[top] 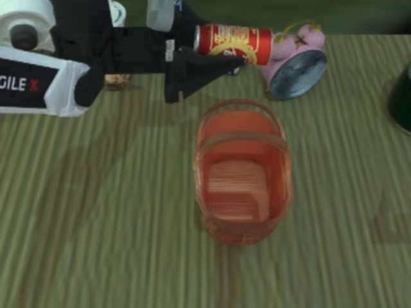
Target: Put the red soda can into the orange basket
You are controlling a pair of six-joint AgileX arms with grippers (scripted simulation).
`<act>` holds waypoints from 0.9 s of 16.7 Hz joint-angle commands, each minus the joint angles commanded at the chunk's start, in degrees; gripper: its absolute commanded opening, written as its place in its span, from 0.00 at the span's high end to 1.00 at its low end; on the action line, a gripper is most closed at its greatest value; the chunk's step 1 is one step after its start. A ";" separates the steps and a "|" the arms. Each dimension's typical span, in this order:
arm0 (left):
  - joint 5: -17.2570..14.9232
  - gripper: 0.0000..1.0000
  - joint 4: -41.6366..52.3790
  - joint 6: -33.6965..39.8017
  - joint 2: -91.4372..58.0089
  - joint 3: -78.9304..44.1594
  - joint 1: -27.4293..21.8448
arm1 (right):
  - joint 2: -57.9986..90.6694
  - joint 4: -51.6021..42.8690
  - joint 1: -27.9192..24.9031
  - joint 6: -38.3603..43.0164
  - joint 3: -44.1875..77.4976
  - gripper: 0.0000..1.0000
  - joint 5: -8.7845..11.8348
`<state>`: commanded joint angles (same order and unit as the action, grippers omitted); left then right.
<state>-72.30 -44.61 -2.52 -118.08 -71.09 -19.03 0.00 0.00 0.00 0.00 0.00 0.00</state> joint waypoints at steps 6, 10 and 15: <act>-0.17 1.00 -4.15 -0.05 -4.04 0.48 0.51 | 0.00 0.00 0.00 0.00 0.00 0.00 0.00; -0.19 1.00 -14.62 0.19 -11.57 2.39 1.17 | 0.00 0.00 0.00 0.00 0.00 0.00 0.00; -0.10 1.00 -18.95 0.27 -15.13 3.54 1.47 | 0.00 0.00 0.00 0.00 0.00 0.00 0.00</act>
<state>-72.39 -63.56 -2.25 -133.21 -67.55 -17.56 0.00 0.00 0.00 0.00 0.00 0.00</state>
